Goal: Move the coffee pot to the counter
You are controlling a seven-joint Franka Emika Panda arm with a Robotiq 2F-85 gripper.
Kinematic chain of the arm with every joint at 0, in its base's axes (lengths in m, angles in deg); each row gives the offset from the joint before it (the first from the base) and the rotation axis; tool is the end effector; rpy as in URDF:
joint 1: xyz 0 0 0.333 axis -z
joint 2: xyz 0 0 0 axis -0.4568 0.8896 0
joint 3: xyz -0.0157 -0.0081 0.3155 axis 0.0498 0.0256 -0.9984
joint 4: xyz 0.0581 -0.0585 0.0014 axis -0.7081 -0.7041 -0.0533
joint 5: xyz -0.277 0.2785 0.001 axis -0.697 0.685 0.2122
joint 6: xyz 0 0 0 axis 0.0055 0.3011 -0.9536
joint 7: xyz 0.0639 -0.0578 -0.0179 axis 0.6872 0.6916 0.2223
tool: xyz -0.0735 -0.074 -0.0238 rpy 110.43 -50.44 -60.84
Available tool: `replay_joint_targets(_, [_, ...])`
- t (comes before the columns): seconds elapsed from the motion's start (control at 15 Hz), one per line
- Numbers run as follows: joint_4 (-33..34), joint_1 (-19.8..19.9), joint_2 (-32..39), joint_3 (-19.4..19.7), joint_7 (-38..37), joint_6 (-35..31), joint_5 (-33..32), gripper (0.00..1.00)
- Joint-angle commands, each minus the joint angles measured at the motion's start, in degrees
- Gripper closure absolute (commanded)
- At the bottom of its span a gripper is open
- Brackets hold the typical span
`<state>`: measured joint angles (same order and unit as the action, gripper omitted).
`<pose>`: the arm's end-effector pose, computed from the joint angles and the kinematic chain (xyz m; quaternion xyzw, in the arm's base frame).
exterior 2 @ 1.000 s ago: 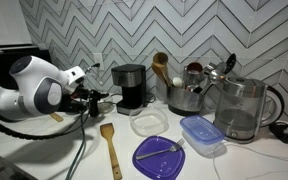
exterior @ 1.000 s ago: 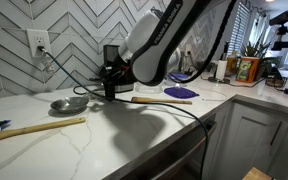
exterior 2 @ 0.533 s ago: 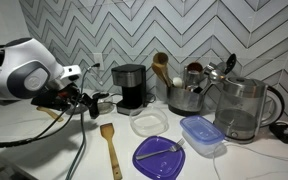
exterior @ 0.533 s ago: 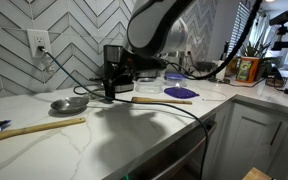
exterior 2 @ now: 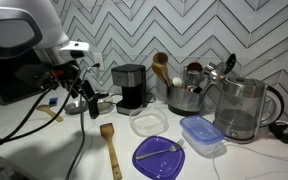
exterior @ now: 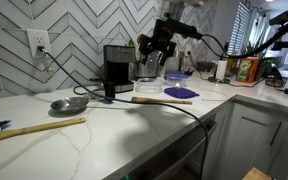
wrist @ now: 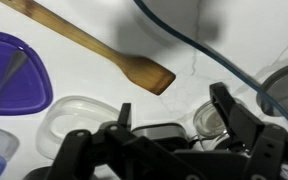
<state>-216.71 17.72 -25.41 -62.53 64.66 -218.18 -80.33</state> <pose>0.4284 -0.0086 0.5118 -0.9856 -0.0027 -0.1638 0.0422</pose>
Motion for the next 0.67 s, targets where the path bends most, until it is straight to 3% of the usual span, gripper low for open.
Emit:
replay_joint_targets(0.0, [3.73, 8.10, -1.15, -0.27, -0.44, 6.74, 1.43, 0.00])
replay_joint_targets(0.47, [5.93, 22.42, 1.24, -2.39, -11.52, -1.25, -4.73, 0.00])
replay_joint_targets(0.6, [5.55, 24.27, 1.60, -3.24, -14.48, -3.53, -6.37, 0.00])
